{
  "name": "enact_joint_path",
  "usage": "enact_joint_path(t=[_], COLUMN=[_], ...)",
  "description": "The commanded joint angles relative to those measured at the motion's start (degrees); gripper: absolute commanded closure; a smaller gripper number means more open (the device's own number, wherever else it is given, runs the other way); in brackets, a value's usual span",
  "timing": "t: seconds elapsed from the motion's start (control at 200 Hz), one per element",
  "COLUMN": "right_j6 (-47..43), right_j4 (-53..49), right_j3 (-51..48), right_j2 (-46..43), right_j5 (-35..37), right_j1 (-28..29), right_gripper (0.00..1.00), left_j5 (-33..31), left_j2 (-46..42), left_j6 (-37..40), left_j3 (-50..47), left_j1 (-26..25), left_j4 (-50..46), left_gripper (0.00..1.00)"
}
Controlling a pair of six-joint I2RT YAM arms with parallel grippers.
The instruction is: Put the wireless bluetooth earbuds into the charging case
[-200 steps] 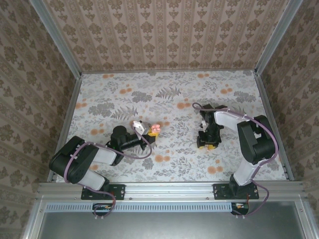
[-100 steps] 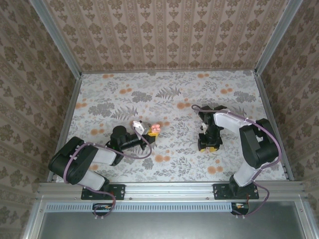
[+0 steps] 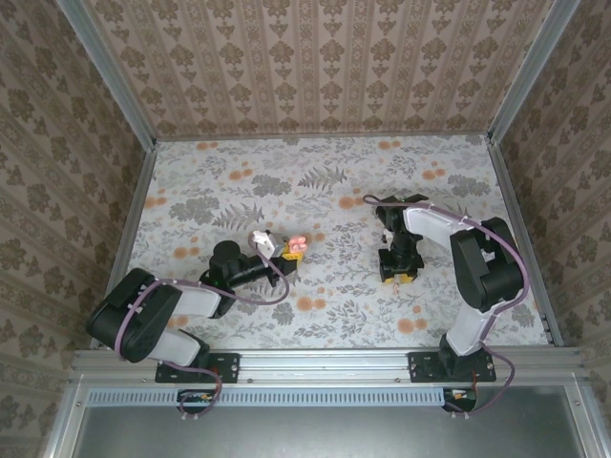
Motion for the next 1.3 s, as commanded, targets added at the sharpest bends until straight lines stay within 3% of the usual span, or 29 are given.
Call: enact_joint_path(t=[0.0, 0.73, 0.99, 1.125, 1.295], right_j6=[-0.7, -0.6, 2.9, 6.1, 7.6], right_j4=[-1.5, 0.2, 6.2, 13.3, 21.4], right_j3=[0.7, -0.5, -3.2, -6.0, -7.0], right_j2=[1.6, 4.0, -3.5, -8.7, -12.4], right_j5=[1.3, 2.8, 1.5, -1.0, 1.6], right_j1=[0.5, 1.2, 2.3, 3.5, 8.5], right_gripper=[0.63, 0.8, 0.82, 0.82, 0.83], left_j5=[0.4, 1.9, 1.2, 2.0, 2.2], left_j2=[-1.2, -1.9, 0.3, 4.6, 10.5], left_j6=[0.4, 0.5, 1.7, 2.5, 1.8], left_j3=[-0.1, 0.2, 0.7, 1.3, 3.1], left_j1=[-0.1, 0.2, 0.0, -0.4, -1.1], left_j4=[-0.5, -1.9, -2.3, 2.0, 6.5], left_gripper=[0.85, 0.85, 0.85, 0.85, 0.86])
